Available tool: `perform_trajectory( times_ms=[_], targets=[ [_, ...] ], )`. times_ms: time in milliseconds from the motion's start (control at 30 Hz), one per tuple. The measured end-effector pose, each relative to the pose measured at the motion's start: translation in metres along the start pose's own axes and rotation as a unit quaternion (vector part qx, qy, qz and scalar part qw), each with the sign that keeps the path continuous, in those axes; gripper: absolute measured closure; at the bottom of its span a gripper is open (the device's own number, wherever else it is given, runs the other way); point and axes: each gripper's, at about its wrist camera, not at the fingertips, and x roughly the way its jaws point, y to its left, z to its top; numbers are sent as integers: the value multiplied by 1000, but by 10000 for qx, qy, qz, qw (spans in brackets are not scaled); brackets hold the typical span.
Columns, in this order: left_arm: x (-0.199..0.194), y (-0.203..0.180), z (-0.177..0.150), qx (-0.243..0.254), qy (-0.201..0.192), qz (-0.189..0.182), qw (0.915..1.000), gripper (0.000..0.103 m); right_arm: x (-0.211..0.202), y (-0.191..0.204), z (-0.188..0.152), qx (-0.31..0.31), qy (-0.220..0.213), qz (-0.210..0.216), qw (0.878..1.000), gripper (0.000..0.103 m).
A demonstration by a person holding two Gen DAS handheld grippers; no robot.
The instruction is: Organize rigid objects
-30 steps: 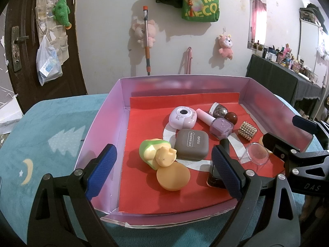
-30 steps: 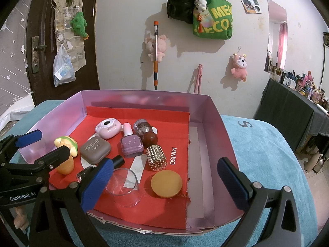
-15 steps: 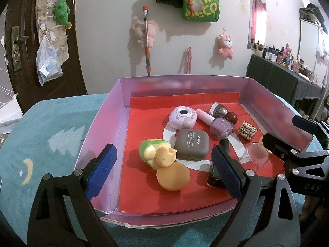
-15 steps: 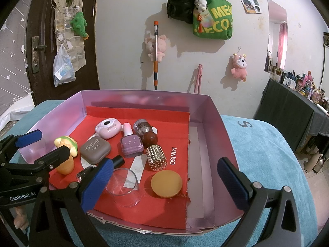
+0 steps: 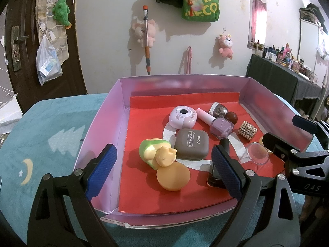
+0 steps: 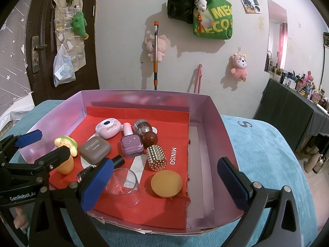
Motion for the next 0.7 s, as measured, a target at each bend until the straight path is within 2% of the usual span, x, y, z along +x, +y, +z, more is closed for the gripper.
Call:
perform_trajectory(
  times_ms=[700],
  targets=[
    [0,0,0,-7,-11,-34,10000,9,-1,0,1,15,-11,35,10000,0]
  ],
)
